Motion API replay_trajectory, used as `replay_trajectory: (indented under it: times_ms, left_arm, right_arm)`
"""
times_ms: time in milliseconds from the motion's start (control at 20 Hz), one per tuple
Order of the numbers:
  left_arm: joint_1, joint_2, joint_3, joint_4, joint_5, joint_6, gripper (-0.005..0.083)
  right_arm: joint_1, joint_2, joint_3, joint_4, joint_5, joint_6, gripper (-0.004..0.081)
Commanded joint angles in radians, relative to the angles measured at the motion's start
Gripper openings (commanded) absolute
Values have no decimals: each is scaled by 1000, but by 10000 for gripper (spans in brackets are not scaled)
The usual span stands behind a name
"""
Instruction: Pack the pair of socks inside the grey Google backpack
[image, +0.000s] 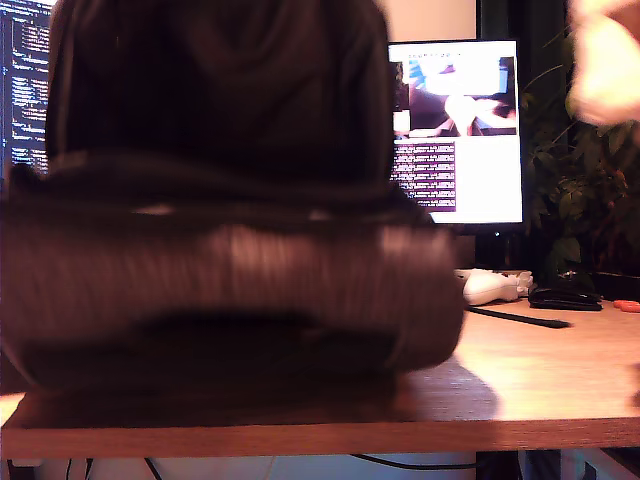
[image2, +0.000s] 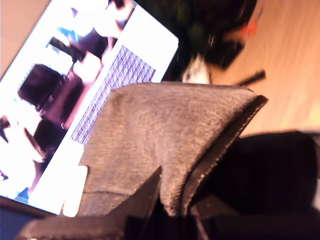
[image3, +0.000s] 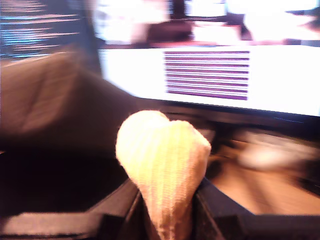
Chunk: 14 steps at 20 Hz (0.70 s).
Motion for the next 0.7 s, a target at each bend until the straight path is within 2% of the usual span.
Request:
replay_trajectory:
  times_ms: [0, 50, 200, 350, 500, 650]
  left_arm:
    - [-10, -10, 43, 24, 27, -15, -25]
    - [-10, -10, 49, 24, 33, -15, -25]
    - [-10, -10, 53, 23, 37, -16, -25]
    - [-10, -10, 53, 23, 38, -19, -25]
    - [-11, -10, 53, 21, 38, -19, -25]
    - [-10, -10, 53, 20, 38, -19, -25]
  right_arm:
    - [78, 32, -4, 11, -1, -12, -11]
    - [145, 59, -4, 16, -1, -33, -11]
    - [286, 175, -3, 73, 11, -113, -11]
    - [384, 312, -3, 177, 71, -249, -11]
    - [438, 444, 13, 241, 164, -440, -11]
    - [475, 549, 51, 298, 279, -721, -11]
